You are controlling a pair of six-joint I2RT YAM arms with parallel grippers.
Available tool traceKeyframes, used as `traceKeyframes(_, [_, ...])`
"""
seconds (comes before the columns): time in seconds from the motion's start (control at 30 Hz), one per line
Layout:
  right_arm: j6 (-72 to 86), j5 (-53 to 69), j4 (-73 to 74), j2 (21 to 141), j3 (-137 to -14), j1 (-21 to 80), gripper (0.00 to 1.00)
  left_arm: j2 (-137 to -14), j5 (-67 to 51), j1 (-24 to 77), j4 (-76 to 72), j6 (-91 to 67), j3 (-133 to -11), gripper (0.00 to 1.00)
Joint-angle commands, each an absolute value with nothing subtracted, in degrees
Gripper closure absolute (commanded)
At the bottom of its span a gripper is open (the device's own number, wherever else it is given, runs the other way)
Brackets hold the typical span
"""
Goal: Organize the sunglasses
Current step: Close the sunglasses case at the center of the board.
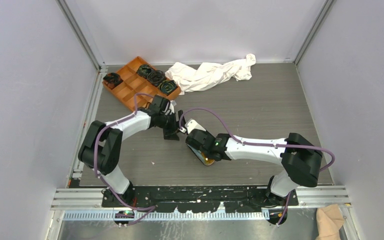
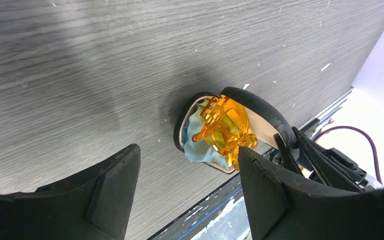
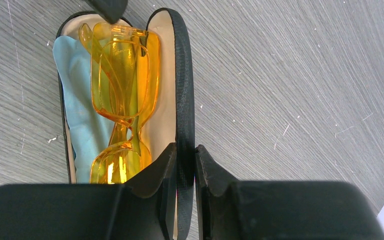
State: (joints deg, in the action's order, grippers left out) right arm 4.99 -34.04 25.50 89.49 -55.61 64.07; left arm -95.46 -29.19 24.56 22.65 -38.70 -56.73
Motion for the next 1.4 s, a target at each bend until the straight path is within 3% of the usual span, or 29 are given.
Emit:
traceKeyframes(0.0, [6.6, -36.6, 23.7, 87.4, -58.0, 64.5, 0.83, -90.9, -29.4, 26.1, 14.5, -46.3, -53.1, 0.27])
traceKeyframes(0.1, [7.2, -37.2, 23.8, 87.5, -58.4, 64.8, 0.83, -86.8, -27.2, 26.2, 7.2, -53.5, -46.1, 0.32])
traceKeyframes(0.2, [8.0, -37.7, 24.2, 87.6, -58.9, 65.3, 0.83, -84.0, -25.0, 26.1, 2.6, -58.3, -40.0, 0.45])
traceKeyframes(0.5, [9.1, -38.7, 25.0, 88.2, -59.2, 66.0, 0.83, -84.5, -24.6, 26.2, 3.3, -58.1, -37.2, 0.8])
traceKeyframes(0.63, [9.4, -38.8, 25.5, 88.9, -59.7, 66.1, 0.83, -87.6, -25.4, 26.2, 1.3, -58.1, -37.4, 0.89])
traceKeyframes(1.37, [11.3, -41.9, 29.4, 94.3, -64.4, 69.2, 0.82, -96.7, -29.3, 28.3, -3.4, -57.6, -42.2, 0.96])
